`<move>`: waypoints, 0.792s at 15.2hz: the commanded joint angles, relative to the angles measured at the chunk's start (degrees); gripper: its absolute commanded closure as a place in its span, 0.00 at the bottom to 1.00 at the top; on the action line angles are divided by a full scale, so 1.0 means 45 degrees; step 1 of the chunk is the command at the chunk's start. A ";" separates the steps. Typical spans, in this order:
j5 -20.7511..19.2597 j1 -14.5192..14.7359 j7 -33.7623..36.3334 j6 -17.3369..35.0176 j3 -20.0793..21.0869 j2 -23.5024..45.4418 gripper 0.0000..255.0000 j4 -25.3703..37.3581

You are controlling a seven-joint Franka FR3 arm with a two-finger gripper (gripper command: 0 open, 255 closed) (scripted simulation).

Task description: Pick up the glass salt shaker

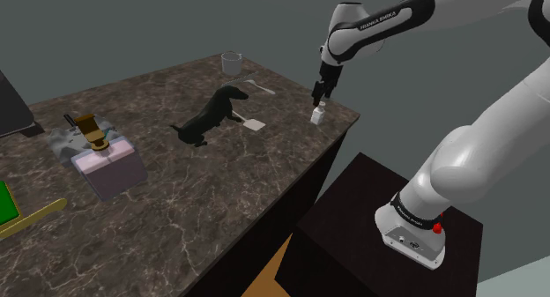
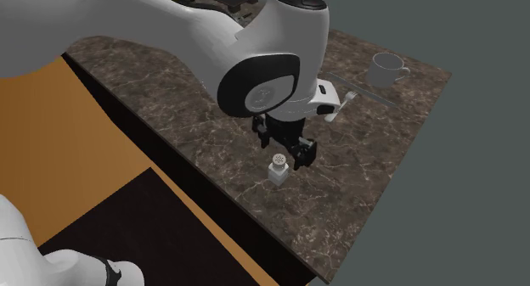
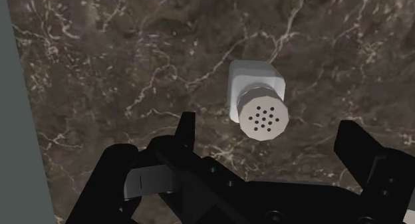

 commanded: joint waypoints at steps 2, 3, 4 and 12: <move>0.0066 0.0004 -0.0063 0.0513 -0.0029 0.0287 0.00 -0.0225; 0.0066 0.0004 -0.0063 0.0513 -0.0029 0.0286 0.00 -0.0226; 0.0069 0.0005 -0.0062 0.0520 -0.0029 0.0294 1.00 -0.0225; 0.0068 0.0001 -0.0069 0.0519 -0.0033 0.0294 1.00 -0.0223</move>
